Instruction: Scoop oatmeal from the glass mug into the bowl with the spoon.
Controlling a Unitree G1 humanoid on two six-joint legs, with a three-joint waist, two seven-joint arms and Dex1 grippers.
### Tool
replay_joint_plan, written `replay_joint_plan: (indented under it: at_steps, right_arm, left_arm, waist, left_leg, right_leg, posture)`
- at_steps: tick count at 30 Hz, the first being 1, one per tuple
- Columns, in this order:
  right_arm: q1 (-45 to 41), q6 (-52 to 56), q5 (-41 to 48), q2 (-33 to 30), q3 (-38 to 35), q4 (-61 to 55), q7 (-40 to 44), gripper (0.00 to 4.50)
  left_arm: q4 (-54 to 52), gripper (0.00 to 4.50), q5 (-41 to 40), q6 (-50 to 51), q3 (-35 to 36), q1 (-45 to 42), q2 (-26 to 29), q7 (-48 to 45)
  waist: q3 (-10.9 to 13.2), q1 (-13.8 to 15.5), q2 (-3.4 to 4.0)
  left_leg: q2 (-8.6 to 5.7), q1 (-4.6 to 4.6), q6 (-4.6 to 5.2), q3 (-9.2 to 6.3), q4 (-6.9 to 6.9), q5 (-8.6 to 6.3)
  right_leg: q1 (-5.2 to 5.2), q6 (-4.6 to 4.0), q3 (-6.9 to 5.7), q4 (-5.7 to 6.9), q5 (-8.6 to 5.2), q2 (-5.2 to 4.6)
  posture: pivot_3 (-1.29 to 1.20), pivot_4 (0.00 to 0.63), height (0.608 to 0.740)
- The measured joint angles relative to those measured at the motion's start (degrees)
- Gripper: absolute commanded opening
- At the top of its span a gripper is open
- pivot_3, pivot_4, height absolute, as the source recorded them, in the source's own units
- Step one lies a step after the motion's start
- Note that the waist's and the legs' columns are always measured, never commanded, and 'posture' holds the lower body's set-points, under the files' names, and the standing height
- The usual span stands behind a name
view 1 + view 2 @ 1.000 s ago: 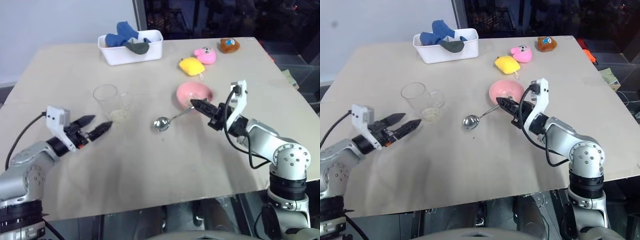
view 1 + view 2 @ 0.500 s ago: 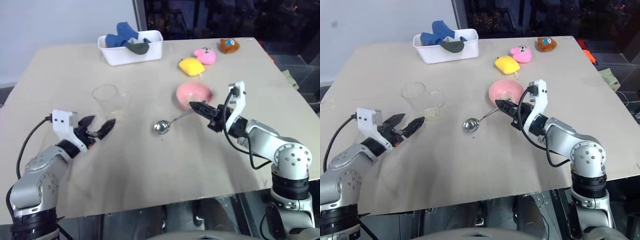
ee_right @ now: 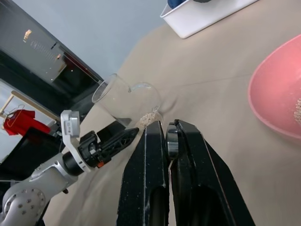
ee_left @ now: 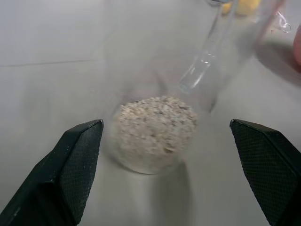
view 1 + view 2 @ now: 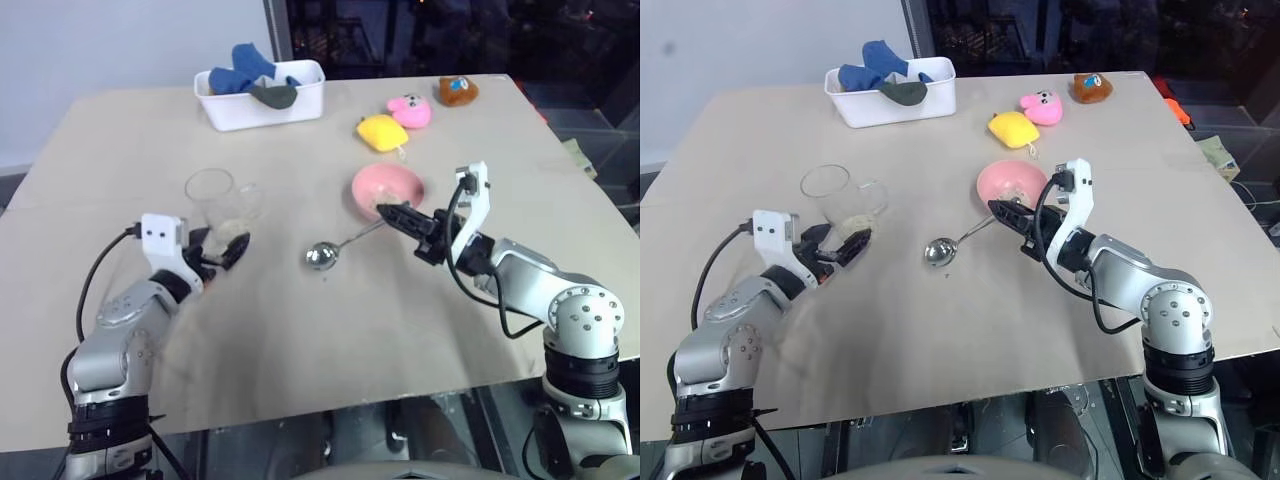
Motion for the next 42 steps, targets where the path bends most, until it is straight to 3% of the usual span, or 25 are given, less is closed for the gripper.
replay_joint_plan:
  at_steps: [13, 17, 28, 30, 38, 42]
  right_arm:
    - [-0.5, 0.0, -0.2, -0.1, 0.6, 0.4, 0.4, 0.0]
    - [-0.5, 0.0, -0.2, -0.3, 0.6, 0.3, 0.2, 0.0]
    - [-0.4, 0.0, -0.2, -0.3, 0.6, 0.3, 0.0, 0.0]
    - [-0.4, 0.0, -0.2, -0.3, 0.6, 0.3, 0.0, 0.0]
    - [-0.3, 0.0, -0.2, -1.0, 1.0, 0.3, 0.0, 0.0]
    - [0.0, -0.1, -0.2, -1.4, 1.0, -0.1, -0.2, 0.0]
  left_arm:
    - [5.4, 4.47, 5.9, -7.2, -2.0, -5.0, -4.7, 3.7]
    - [6.6, 3.31, 6.6, -8.0, -2.2, -5.2, -5.0, 4.0]
    - [6.9, 3.31, 7.5, -9.3, -2.2, -5.1, -5.6, 4.1]
    - [6.9, 3.31, 6.8, -9.4, -2.1, -4.5, -4.4, 1.7]
    - [16.3, 3.31, 1.1, -10.9, -2.8, -4.9, 10.0, -25.0]
    - [25.3, 3.31, 4.1, -17.5, -5.9, -10.4, 11.8, -32.6]
  waist:
    - [0.0, 0.1, -0.01]
    - [0.0, 0.1, -0.02]
    - [0.0, 0.0, -0.02]
    - [0.0, 0.0, -0.02]
    - [0.0, 0.0, 0.02]
    - [0.0, 0.4, 0.01]
  left_leg:
    - [-0.01, -0.02, -0.01, 0.02, 0.01, 0.01]
    - [-0.01, -0.02, 0.01, 0.0, 0.01, 0.0]
    - [0.0, -0.02, 0.01, 0.0, 0.01, 0.0]
    - [0.0, -0.02, 0.01, 0.01, 0.01, 0.0]
    - [0.02, -0.03, 0.01, 0.02, 0.01, 0.0]
    - [-0.01, -0.04, 0.01, 0.02, 0.01, 0.0]
  right_leg:
    - [0.0, 0.01, 0.0, -0.03, 0.01, -0.01]
    - [0.0, 0.01, 0.0, 0.0, 0.01, -0.01]
    - [0.0, 0.01, 0.0, 0.0, 0.01, -0.01]
    - [0.0, 0.01, 0.0, 0.0, 0.01, 0.0]
    - [-0.04, 0.01, -0.04, 0.0, -0.02, 0.02]
    - [-0.02, 0.01, -0.05, -0.02, -0.01, 0.0]
  posture:
    - [0.0, 0.15, 0.74]
    - [0.0, 0.15, 0.74]
    - [0.0, 0.15, 0.74]
    - [0.0, 0.15, 0.74]
    - [0.0, 0.15, 0.74]
    - [0.0, 0.15, 0.74]
